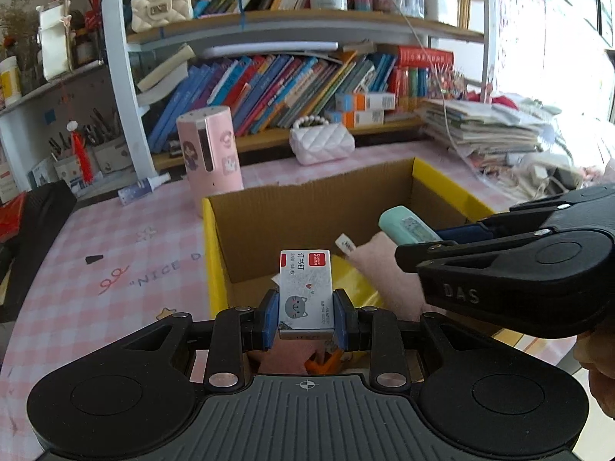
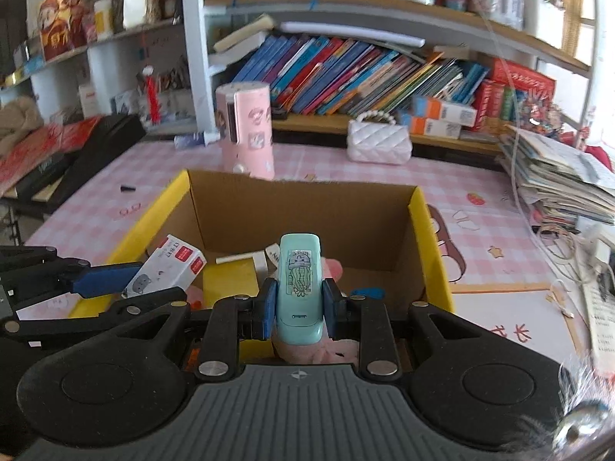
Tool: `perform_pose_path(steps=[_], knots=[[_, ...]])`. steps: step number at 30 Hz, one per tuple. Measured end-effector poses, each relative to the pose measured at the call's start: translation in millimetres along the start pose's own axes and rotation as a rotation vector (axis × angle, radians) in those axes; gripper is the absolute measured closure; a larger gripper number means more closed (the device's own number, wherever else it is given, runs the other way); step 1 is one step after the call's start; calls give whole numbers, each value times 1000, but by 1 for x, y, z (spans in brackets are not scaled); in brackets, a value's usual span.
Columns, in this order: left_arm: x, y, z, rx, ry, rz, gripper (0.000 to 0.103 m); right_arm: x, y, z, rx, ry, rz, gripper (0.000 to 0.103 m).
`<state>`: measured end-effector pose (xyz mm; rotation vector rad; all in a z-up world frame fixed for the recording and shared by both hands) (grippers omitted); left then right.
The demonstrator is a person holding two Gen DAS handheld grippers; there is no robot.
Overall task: Organize objects
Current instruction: 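Carry the eraser and white box with both tools over the yellow box, then open the left tool dropping the white box while the right tool releases the eraser into the box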
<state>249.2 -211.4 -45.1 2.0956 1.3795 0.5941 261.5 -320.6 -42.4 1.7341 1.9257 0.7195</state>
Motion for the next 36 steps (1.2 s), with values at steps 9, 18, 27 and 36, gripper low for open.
perform_pose_path(steps=[9, 18, 27, 36], knots=[[-1, -3, 15, 32, 26, -9, 74, -5, -5, 30, 72, 26, -37, 80], [6, 3, -5, -29, 70, -32, 66, -8, -6, 40, 94, 48, -45, 80], [27, 4, -44, -109, 121, -137, 47, -4, -6, 43, 106, 56, -85, 80], [53, -14, -73, -131, 204, -227, 26, 2, -14, 38, 128, 62, -96, 79]])
Point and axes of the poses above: each gripper's, at about its wrist camera, not at the fingertips, and z roughly the way its jaws point, x to its left, y to its top, the point moved 7 cm from there along z, roughly the way its jaws point, and after that the axes turned 11 degrees about x, right-handed, at the moved point
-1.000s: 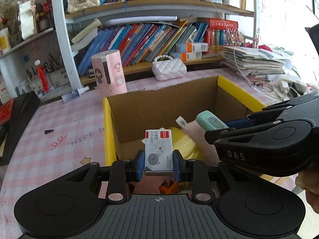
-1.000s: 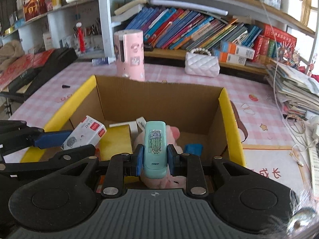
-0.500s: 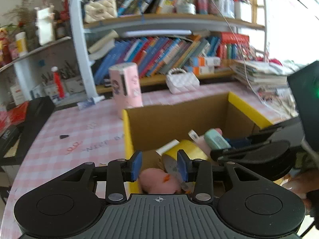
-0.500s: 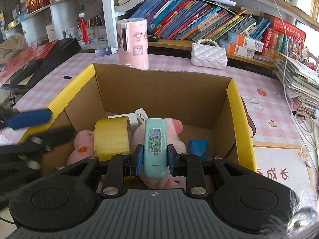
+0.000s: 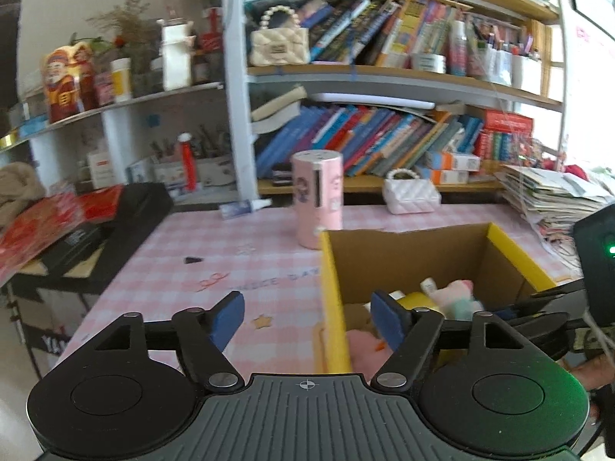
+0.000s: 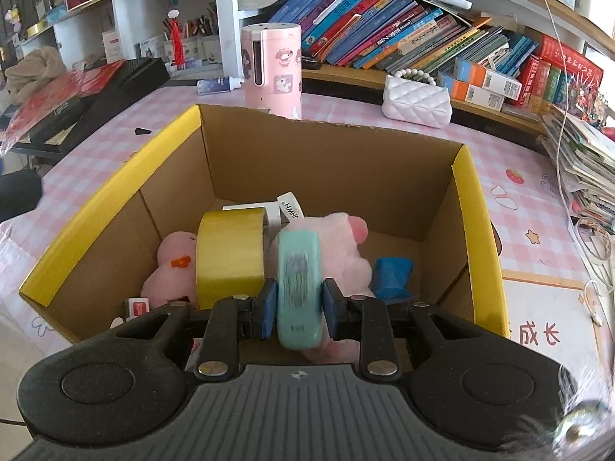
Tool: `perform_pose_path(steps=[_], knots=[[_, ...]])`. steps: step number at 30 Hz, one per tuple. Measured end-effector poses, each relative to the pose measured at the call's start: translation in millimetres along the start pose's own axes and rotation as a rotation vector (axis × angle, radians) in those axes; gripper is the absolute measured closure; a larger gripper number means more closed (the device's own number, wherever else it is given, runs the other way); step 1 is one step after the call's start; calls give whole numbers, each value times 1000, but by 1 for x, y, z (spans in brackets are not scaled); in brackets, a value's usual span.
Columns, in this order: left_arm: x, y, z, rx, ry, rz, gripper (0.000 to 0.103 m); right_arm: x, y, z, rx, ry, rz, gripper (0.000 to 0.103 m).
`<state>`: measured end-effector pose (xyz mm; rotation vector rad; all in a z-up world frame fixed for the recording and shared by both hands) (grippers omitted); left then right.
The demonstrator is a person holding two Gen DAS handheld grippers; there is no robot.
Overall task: Organize objects
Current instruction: 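Open the left tool dropping the white box while the right tool releases the eraser into the box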
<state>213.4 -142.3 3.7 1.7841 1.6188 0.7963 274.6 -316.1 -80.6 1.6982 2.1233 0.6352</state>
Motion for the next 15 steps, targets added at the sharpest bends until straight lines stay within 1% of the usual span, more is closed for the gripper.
perform_pose_path(steps=[1, 3, 10, 12, 15], knots=[[5, -2, -2, 4, 11, -12, 25, 1, 0, -1, -1, -5, 3, 78], [14, -6, -8, 4, 22, -30, 21, 2, -1, -6, -10, -10, 19, 69], [36, -21, -28, -4, 25, -54, 17, 6, -7, -40, -83, -39, 92, 66], [41, -25, -34, -4, 23, -59, 15, 9, -10, -53, -109, -53, 123, 63], [49, -34, -44, -6, 10, -64, 13, 19, -18, -72, -143, -61, 154, 61]])
Point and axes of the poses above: each gripper's, at about its wrist camera, not at the fingertips, and z roughly the way its jaws point, x to its left, y to its top, the point moved 7 cm from there along z, roughly the way its jaws point, and after that the axes turned 11 degrees about x, right-handed, at the moved point
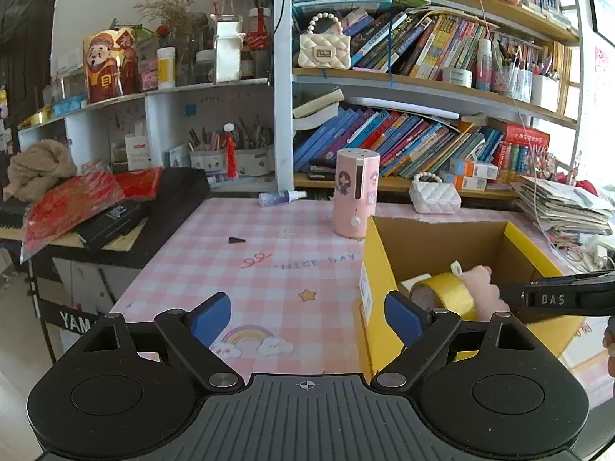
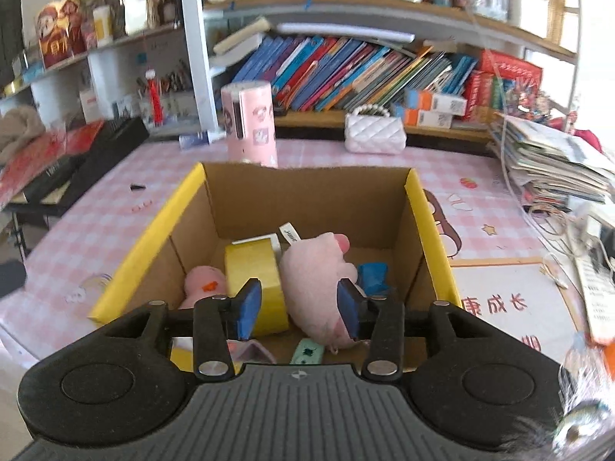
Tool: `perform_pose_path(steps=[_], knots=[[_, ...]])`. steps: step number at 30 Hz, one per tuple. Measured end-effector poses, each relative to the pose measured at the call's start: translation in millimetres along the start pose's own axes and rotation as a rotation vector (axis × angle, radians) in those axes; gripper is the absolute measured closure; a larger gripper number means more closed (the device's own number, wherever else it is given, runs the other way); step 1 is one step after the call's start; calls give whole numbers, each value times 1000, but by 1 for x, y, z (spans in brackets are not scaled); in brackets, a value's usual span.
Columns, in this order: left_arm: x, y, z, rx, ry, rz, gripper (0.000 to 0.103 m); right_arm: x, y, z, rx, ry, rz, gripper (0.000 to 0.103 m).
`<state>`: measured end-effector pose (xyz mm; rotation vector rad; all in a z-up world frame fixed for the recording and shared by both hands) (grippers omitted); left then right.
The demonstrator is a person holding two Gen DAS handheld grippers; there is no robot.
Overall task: Organize objects
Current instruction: 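Open the left tool dropping the white box while the right tool releases the eraser into the box, then withdraw both tools away from the yellow box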
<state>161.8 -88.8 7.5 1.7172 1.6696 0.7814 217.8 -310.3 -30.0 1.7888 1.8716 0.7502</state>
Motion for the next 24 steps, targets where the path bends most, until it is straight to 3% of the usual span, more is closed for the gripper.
perform_pose_path(steps=[10, 20, 24], knots=[[33, -34, -32, 28, -6, -7, 9, 45, -48, -46, -7, -4, 65, 60], [58, -65, -59, 54, -12, -4, 9, 94, -97, -77, 12, 2, 52, 57], [64, -77, -66, 71, -10, -4, 7, 104, -110, -86, 7, -10, 60, 49]])
Point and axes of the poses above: each gripper's, at about its wrist camera, not at the fingertips, and z roughly the way its jaws point, x to its left, y to its top, the point moved 7 cm from there along z, roughly the way its jaws point, and after that the axes turned 11 degrees about x, right-handed, at the moved point
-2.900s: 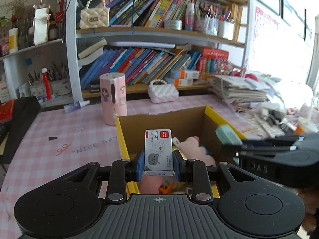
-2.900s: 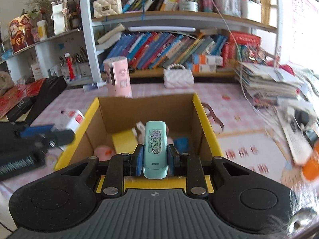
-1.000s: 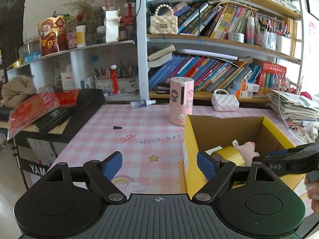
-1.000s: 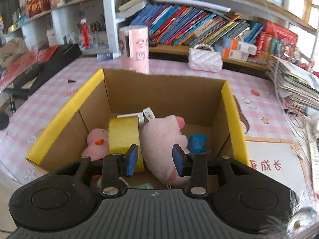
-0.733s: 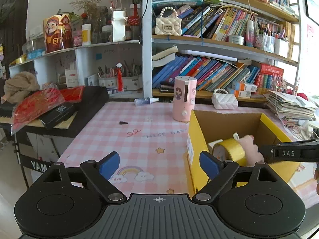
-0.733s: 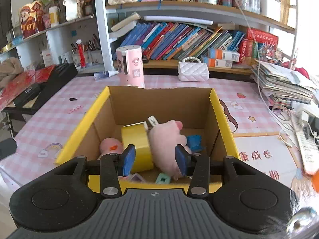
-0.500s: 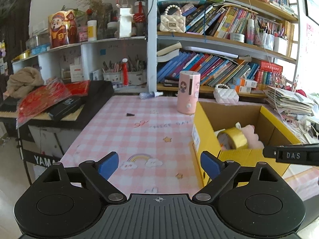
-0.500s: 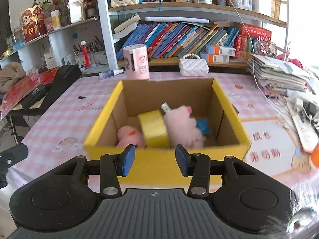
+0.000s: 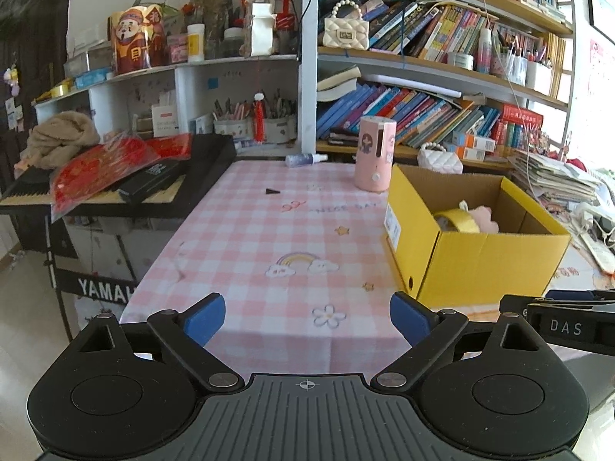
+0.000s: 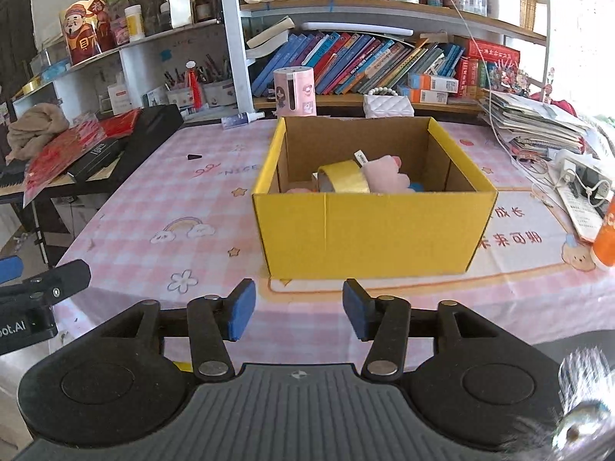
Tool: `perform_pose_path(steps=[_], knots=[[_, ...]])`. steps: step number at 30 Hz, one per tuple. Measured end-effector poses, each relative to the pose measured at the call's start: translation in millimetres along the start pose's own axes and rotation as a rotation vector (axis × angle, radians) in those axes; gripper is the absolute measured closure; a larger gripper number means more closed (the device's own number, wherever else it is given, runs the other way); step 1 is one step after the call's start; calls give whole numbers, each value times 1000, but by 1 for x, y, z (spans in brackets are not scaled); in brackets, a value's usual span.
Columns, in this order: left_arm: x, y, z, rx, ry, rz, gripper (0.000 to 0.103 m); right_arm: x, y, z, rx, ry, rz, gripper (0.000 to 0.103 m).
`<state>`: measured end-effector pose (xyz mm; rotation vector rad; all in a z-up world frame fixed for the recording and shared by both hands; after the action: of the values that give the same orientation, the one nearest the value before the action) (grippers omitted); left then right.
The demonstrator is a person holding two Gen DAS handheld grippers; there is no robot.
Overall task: Organize objects
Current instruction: 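Withdraw both tools away from the yellow box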
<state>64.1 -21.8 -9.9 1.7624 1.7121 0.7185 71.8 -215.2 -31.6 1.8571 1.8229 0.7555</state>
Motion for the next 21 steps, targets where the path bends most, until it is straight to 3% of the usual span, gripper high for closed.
perform_pose_path(steps=[11, 21], knots=[[-1, -22, -6, 48, 5, 23, 3, 22, -33, -11, 11, -70, -16, 20], [3, -37, -6, 82, 35, 24, 2, 28, -56, -5, 63, -108, -7, 14]])
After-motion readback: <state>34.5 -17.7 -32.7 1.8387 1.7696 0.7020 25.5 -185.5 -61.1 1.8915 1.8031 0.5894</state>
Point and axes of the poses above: each gripper's, at about its wrist camera, not at the fingertips, and z roughly the way its jaws point, x to its left, y to its top, the point moved 7 cm from there along z, roughly the way its jaws point, and after that the axes turned 11 degrees about x, right-handed, at the moved point
